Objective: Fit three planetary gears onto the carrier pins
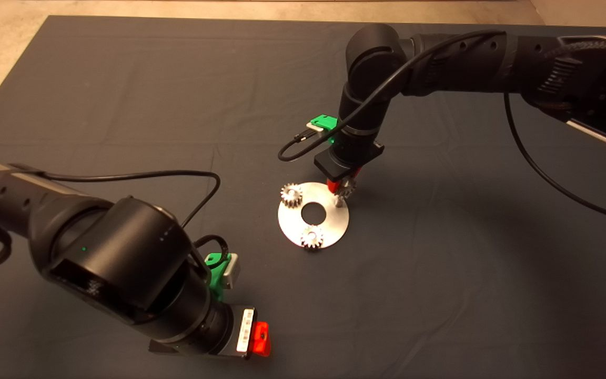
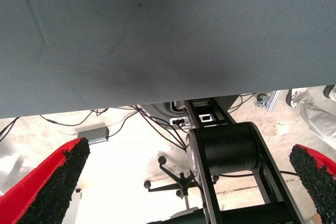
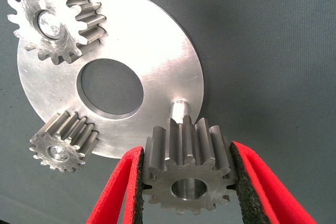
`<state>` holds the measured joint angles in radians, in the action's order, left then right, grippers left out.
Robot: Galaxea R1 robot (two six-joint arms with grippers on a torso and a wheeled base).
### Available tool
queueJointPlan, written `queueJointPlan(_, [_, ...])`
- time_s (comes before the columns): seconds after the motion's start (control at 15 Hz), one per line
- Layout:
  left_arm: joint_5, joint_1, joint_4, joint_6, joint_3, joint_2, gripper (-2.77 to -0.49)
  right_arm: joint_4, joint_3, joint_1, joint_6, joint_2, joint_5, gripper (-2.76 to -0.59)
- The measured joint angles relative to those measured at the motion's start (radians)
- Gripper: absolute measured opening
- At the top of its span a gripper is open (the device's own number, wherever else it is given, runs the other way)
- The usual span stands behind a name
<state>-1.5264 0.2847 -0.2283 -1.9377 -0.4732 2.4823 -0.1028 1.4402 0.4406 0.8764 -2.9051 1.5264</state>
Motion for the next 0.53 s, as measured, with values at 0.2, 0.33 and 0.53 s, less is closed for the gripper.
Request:
queueJointPlan(0.2, [0.000,-0.005,0.000,0.000,0.000,0.000,-0.50,0.000,0.000,0.000,0.000,-0.002,0.000,-2.38])
queueJointPlan(0.33, [0.000,-0.005,0.000,0.000,0.000,0.000,-0.50,0.000,0.000,-0.004,0.000,-0.002,0.000,-2.38])
queueJointPlan(0.53, [0.000,-0.005,0.000,0.000,0.000,0.000,-0.50,0.000,0.000,-0.023,0.000,-0.004,0.000,-2.38])
